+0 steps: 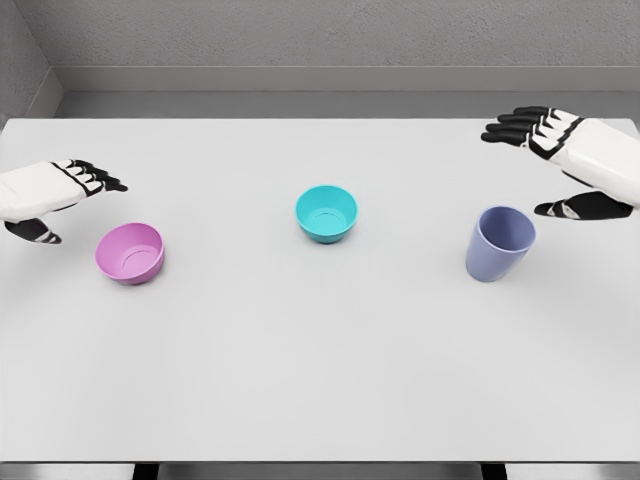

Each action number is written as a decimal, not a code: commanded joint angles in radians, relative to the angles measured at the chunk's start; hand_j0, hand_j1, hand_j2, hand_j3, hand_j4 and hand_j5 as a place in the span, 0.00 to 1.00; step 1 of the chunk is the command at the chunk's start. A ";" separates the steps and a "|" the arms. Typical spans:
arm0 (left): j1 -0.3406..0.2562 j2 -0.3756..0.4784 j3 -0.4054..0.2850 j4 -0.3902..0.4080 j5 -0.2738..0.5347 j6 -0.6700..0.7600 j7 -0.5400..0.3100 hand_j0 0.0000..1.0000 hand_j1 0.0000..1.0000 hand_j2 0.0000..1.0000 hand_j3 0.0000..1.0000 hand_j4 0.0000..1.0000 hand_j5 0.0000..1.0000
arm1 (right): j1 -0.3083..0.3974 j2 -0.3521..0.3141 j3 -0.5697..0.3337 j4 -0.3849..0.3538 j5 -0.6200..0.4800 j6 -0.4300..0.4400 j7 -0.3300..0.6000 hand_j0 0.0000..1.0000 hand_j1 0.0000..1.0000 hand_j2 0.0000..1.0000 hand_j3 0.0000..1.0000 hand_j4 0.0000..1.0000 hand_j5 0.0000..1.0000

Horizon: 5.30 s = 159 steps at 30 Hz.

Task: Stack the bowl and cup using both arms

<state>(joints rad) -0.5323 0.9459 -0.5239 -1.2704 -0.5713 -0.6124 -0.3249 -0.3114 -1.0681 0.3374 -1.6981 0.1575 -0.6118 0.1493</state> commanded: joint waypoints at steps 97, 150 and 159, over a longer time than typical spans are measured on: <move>-0.187 -0.515 -0.039 -0.003 -0.114 0.002 -0.075 0.68 0.68 0.68 0.68 0.68 0.68 | -0.048 0.042 -0.100 0.147 -0.015 0.001 -0.002 1.00 1.00 1.00 1.00 1.00 1.00; -0.181 -0.009 -0.070 0.098 0.254 0.002 -0.071 1.00 1.00 1.00 1.00 1.00 1.00 | -0.037 0.016 -0.103 0.149 -0.015 0.001 -0.002 1.00 1.00 1.00 1.00 1.00 1.00; -0.103 0.043 -0.057 0.075 0.295 0.002 -0.069 1.00 1.00 1.00 1.00 1.00 1.00 | -0.169 0.005 -0.143 0.155 0.028 0.001 0.462 1.00 1.00 1.00 1.00 1.00 1.00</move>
<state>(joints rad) -0.6275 0.9814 -0.5859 -1.1855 -0.2912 -0.6130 -0.3948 -0.4939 -1.0636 0.2012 -1.5450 0.1793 -0.6120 0.4481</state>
